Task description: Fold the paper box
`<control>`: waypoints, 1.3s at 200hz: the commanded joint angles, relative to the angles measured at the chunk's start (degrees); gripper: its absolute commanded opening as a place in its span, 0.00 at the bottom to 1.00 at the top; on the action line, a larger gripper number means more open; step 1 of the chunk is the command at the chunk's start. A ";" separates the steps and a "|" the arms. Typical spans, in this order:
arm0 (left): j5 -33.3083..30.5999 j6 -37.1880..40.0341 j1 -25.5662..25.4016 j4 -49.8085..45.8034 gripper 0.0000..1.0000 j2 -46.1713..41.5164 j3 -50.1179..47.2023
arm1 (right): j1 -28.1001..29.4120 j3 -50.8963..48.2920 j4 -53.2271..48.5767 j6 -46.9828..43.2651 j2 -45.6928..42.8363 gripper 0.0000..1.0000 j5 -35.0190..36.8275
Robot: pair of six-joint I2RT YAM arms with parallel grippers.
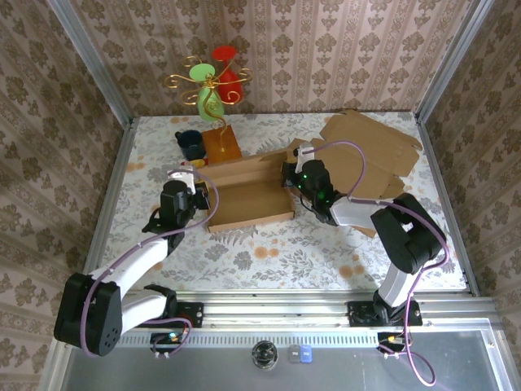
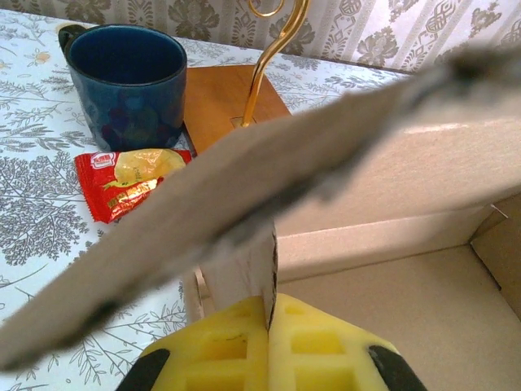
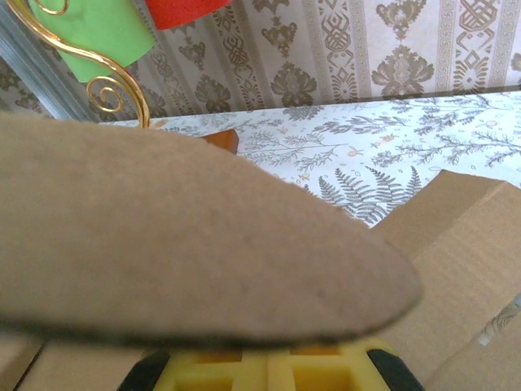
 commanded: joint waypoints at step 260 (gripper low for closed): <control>-0.05 -5.28 -1.59 -1.86 0.00 -7.81 -9.13 | 6.37 -4.42 -0.39 12.48 2.69 0.17 3.88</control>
